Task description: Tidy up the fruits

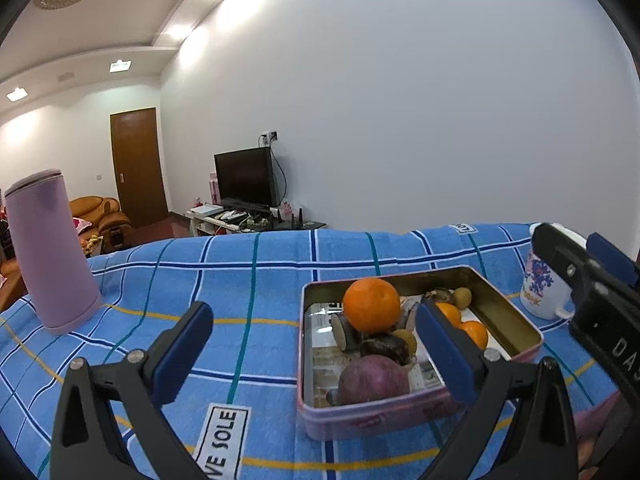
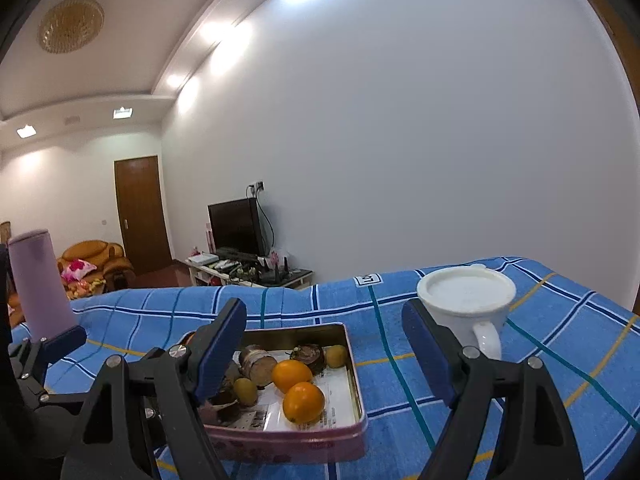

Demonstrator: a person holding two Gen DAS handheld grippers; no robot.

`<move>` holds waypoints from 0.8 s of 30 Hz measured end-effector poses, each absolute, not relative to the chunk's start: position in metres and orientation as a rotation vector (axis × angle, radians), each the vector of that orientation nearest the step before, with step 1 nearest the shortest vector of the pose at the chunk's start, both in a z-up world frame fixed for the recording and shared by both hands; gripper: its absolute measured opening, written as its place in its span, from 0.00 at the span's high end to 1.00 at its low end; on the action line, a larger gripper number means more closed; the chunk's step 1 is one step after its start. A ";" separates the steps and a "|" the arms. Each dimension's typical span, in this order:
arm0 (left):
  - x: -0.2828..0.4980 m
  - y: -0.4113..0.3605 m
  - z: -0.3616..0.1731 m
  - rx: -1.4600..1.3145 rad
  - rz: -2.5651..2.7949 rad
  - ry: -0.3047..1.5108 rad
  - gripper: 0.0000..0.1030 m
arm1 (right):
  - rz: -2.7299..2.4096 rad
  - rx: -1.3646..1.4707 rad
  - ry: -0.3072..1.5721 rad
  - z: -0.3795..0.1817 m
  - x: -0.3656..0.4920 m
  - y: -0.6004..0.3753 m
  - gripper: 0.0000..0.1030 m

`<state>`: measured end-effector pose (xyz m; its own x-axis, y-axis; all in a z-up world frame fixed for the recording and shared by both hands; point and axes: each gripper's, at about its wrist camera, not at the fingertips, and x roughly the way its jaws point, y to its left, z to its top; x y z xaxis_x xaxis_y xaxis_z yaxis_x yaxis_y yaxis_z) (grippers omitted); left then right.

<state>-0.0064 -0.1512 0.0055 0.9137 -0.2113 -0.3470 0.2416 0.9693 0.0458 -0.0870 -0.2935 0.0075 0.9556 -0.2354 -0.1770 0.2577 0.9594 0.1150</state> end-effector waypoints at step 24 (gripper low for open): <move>-0.053 -0.124 0.009 0.055 -0.239 0.296 0.00 | -0.285 0.066 0.034 0.018 -0.162 -0.265 0.12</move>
